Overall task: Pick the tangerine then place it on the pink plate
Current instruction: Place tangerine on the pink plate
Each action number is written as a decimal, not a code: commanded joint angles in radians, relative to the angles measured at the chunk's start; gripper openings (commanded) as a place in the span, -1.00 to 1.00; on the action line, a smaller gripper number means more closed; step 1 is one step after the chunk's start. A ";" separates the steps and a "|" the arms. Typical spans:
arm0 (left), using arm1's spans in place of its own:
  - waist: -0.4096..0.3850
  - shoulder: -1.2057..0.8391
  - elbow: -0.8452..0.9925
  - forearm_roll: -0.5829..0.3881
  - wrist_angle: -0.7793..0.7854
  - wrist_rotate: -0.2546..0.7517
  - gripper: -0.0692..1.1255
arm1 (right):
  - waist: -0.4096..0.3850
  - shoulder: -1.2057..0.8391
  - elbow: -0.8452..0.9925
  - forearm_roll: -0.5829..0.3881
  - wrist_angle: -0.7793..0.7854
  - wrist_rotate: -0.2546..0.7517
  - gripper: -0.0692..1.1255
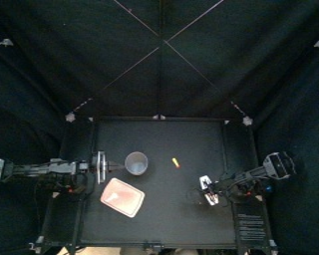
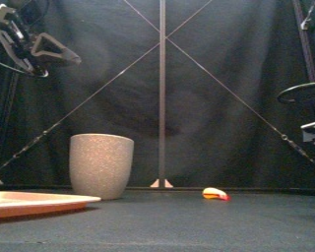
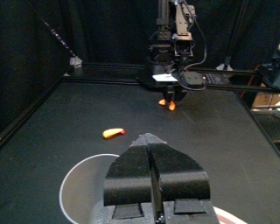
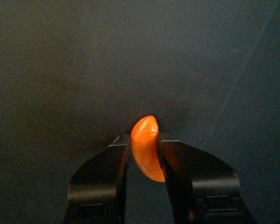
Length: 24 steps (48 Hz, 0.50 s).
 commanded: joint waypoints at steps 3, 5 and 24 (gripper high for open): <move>0.002 0.005 -0.012 0.000 -0.009 -0.002 -0.78 | -0.008 -0.003 -0.031 0.002 0.011 0.008 0.11; 0.003 0.003 -0.012 0.000 -0.009 -0.002 -0.78 | -0.008 -0.011 -0.044 0.002 0.023 0.008 0.11; 0.003 0.005 -0.008 0.000 -0.009 0.002 -0.78 | -0.020 0.023 -0.380 -0.006 -0.034 0.006 0.11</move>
